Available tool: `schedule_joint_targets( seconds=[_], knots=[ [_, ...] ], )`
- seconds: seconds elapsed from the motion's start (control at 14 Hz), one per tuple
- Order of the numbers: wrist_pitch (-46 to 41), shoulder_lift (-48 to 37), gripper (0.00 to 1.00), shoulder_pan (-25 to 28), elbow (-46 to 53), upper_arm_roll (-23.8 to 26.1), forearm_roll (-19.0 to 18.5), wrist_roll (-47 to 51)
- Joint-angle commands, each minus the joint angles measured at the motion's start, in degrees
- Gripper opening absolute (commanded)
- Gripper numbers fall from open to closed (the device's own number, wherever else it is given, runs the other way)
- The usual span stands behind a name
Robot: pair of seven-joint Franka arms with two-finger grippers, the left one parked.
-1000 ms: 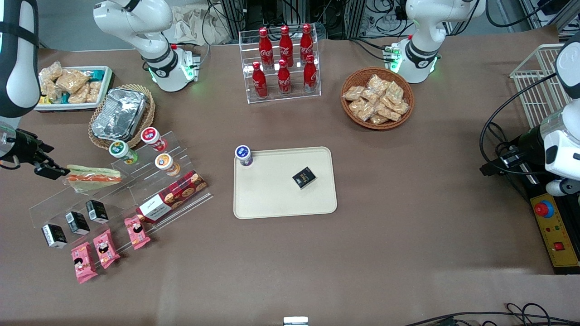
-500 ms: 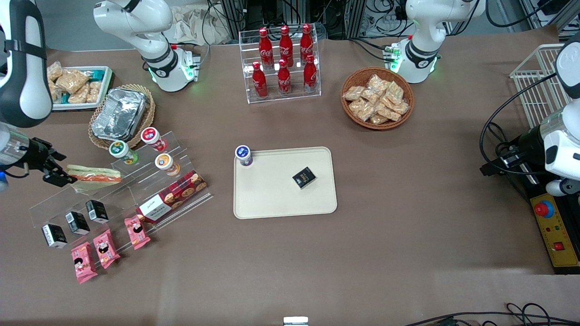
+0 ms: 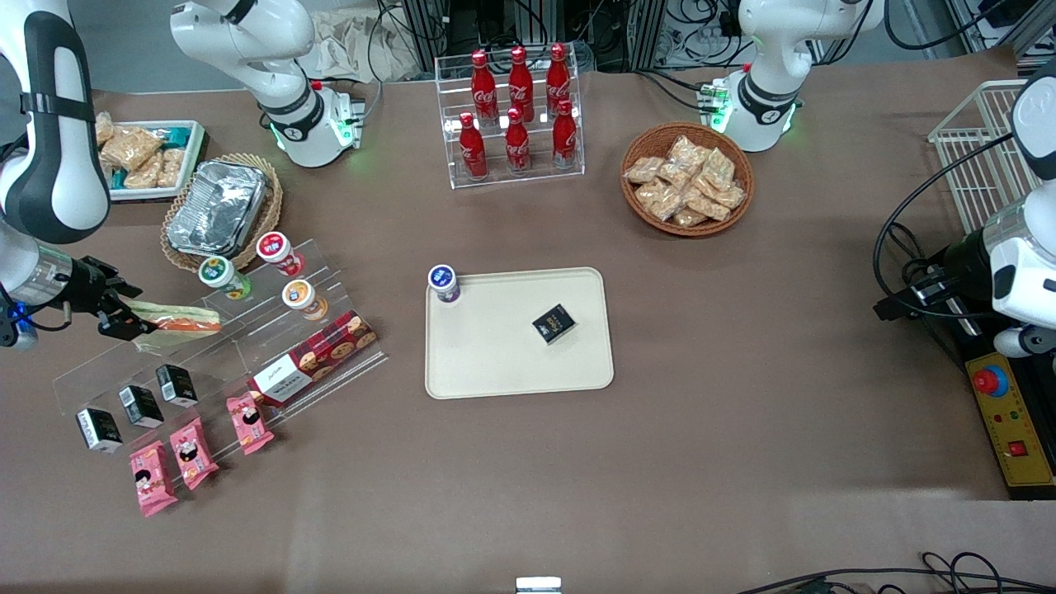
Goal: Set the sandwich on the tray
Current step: 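Lower the right gripper over the sandwich and close on its wrapper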
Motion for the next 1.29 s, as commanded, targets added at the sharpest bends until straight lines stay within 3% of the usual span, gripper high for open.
schedule_joint_targets(
  seconds=[0.0,0.21,0.29,0.36,0.43,0.64,0.86,1.0,1.21],
  knots=[
    [1.20,0.01,0.73,-0.81,-0.46,0.29,1.71,0.34],
    [1.37,0.19,0.68,-1.51,-0.38,0.29,3.20,-0.28],
    [1.37,0.19,0.59,-1.60,-0.38,0.29,3.20,-0.28],
    [1.81,0.19,0.58,-2.03,-0.29,0.38,3.81,-0.28],
    [2.33,0.19,0.49,-2.30,-0.20,0.29,5.30,-0.45],
    [2.52,0.10,0.36,-2.56,0.32,0.29,6.54,-1.77],
    [2.16,-0.16,0.25,-2.39,1.46,0.29,6.54,-6.06],
    [1.99,-0.08,0.13,-2.48,3.57,0.38,6.54,-10.80],
    [1.81,-0.25,0.07,-2.13,5.42,0.38,6.63,-18.80]
  ],
)
